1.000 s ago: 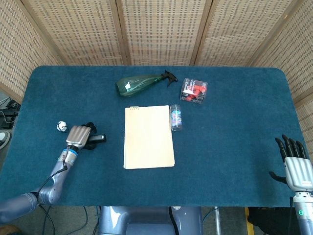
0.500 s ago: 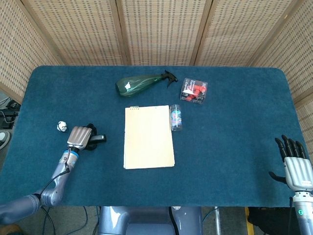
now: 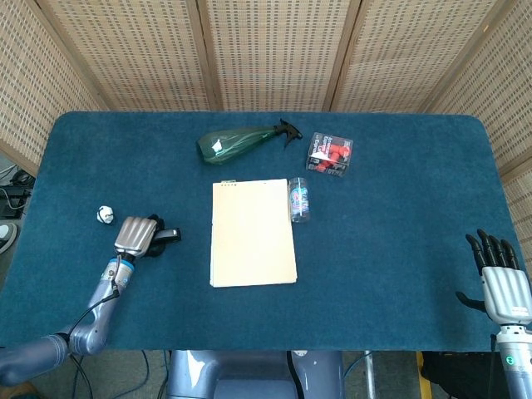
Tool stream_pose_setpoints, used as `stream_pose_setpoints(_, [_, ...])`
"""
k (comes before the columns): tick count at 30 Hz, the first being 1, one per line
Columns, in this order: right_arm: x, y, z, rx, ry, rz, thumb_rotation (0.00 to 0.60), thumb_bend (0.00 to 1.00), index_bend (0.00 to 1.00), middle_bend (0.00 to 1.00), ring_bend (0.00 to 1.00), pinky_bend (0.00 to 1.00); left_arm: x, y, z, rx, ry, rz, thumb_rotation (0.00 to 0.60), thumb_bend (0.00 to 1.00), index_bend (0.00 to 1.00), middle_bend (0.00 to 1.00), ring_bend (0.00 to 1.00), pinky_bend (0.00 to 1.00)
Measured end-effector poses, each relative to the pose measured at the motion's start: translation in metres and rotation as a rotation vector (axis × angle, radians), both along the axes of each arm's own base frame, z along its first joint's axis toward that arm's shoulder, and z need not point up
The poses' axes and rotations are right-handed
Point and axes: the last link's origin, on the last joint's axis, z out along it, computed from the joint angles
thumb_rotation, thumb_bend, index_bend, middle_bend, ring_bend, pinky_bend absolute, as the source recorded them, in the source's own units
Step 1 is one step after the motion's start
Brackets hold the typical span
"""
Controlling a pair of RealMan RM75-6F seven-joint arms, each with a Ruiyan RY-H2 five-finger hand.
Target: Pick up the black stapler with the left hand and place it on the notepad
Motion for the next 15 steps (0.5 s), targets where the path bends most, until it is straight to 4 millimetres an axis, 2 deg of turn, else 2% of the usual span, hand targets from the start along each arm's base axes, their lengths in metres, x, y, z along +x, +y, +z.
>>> stream_pose_setpoints(8, [0.000, 0.000, 0.000, -0.002, -0.002, -0.002, 0.600, 0.00, 0.00, 0.00, 0.00, 0.00, 0.005, 0.002, 0.011, -0.005, -0.026, -0.034, 0.600, 0.56, 0.64, 0.47, 0.59, 0.70])
stream_pose_setpoints(15, [0.000, 0.000, 0.002, -0.005, -0.008, -0.004, 0.600, 0.00, 0.00, 0.00, 0.00, 0.00, 0.026, 0.014, 0.030, 0.008, -0.012, -0.125, 0.600, 0.56, 0.64, 0.48, 0.59, 0.70])
